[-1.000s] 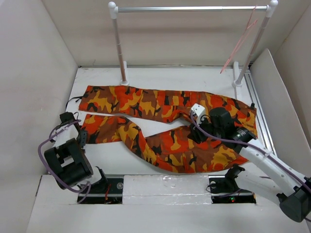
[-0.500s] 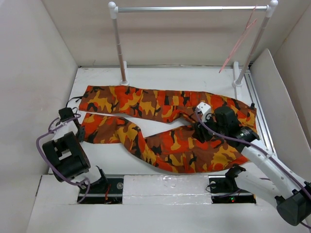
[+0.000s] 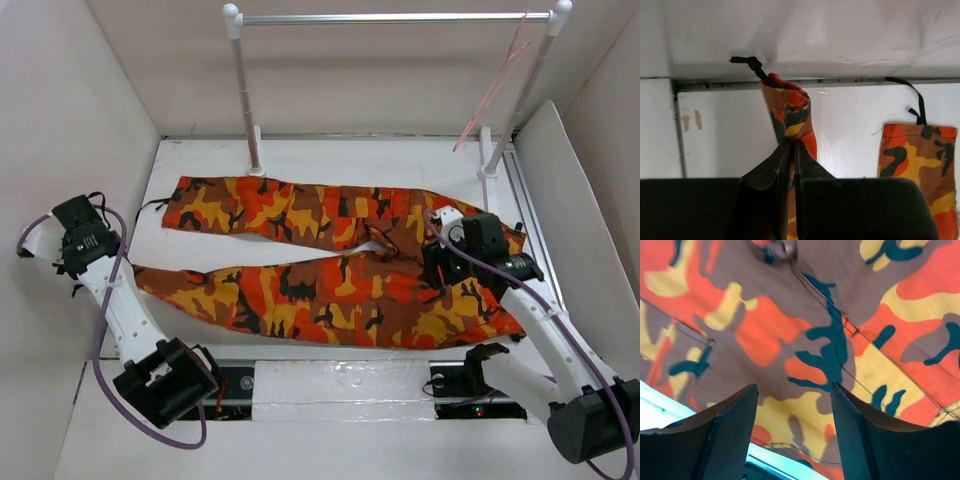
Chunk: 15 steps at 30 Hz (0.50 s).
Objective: Place the trousers on the hanger
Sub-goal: Flatten out the trousers at the center of the board.
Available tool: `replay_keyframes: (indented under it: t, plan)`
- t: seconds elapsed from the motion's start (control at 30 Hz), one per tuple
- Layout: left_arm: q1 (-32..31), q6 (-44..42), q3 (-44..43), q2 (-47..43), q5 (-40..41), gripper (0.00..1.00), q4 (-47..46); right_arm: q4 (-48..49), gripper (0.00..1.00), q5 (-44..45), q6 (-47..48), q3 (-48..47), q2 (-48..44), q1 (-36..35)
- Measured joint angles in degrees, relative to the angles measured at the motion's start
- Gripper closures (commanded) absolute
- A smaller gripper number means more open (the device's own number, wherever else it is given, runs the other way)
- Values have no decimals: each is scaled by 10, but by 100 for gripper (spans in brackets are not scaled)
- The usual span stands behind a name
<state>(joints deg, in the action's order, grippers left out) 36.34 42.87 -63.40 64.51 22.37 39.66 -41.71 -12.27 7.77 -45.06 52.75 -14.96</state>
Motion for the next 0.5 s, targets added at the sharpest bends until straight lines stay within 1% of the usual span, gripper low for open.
replay_keyframes:
  t: [0.03, 0.07, 0.13, 0.23, 0.3, 0.33, 0.37, 0.43, 0.47, 0.5]
  plan:
    - [-7, -3, -8, -7, 11, 100, 10, -3, 36, 3, 1, -3, 10, 1]
    - [-13, -5, -12, -12, 21, 100, 20, -3, 39, 3, 2, -3, 21, 1]
    - [-21, -9, -12, -17, 34, 100, 45, -4, 40, 0, 2, -3, 41, 0]
    - [-53, -11, -12, -23, 46, 100, 75, -5, 41, -5, 0, -3, 57, 5]
    - [-83, -10, -13, -32, 40, 100, 83, -7, 51, -10, -2, -3, 60, 26]
    - [-98, -10, -14, -36, 31, 100, 85, -8, 54, -11, -5, -3, 60, 42]
    - [-113, -10, -18, -41, 18, 100, 85, -9, 65, -12, -7, -3, 60, 60]
    - [-149, -9, -26, -50, -6, 100, 82, -12, 84, -13, -17, -3, 59, 102]
    - [-164, -9, -30, -56, -21, 100, 78, -13, 100, -10, -23, -3, 55, 124]
    - [-182, -9, -32, -61, -36, 100, 71, -14, 100, -4, -29, -3, 50, 145]
